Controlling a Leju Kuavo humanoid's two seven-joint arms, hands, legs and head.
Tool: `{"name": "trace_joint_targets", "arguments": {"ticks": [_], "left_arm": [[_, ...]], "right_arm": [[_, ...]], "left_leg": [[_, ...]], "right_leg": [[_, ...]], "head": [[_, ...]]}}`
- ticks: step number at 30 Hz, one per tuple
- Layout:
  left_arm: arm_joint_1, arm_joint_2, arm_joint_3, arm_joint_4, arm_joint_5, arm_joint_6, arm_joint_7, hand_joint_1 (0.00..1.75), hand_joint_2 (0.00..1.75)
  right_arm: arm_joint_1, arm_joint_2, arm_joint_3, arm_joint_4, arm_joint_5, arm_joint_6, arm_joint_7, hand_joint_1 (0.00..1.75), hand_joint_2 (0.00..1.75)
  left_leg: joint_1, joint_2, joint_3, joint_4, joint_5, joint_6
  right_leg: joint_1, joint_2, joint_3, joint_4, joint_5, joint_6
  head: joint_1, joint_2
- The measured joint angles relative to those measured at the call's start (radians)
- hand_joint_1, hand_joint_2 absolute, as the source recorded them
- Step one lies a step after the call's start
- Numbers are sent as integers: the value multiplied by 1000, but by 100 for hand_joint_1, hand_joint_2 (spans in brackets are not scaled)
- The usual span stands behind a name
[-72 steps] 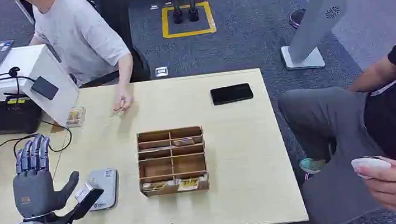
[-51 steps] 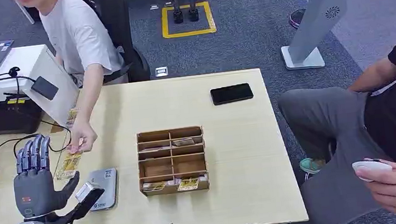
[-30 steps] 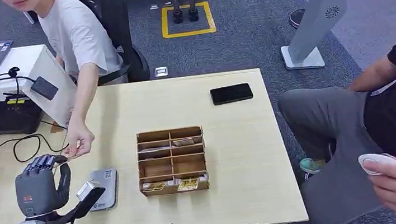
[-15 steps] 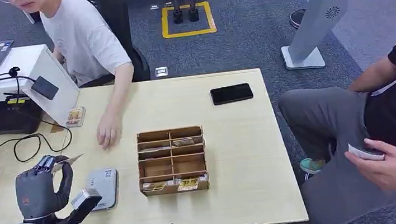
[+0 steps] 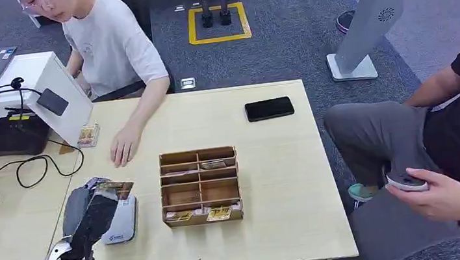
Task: Pass the card to the sensor for recognition and then transmit it.
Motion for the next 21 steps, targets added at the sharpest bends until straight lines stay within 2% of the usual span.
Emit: {"name": "trace_joint_targets", "arguments": {"ticks": [2,4,5,14,21], "left_arm": [[-28,-37,-2,36,7,19,42,175,175],[-54,-61,-8,92,-59,115,59,175,175],[-58,-62,-8,102,-63,125,61,175,175],[-88,-67,-4,218,-96,175,65,175,175],[-88,-69,13,269,-87,183,54,175,175]], "right_arm": [[0,6,0,0,-3,-3,3,0,0],[-1,8,0,0,1,-4,7,0,0],[-1,8,0,0,2,-5,8,0,0],[-2,8,0,0,9,-13,6,0,0],[-3,9,0,0,8,-16,3,0,0]], "left_leg": [[0,1,0,0,0,0],[0,0,0,0,0,0],[0,1,0,0,0,0],[0,1,0,0,0,-1],[0,0,0,0,0,-1]], "right_leg": [[0,0,0,0,0,0],[0,0,-1,0,0,0],[0,0,-1,0,0,0],[0,0,0,0,0,0],[0,0,0,0,0,0]], "head": [[0,0],[0,0],[0,0],[0,0],[0,0]]}}
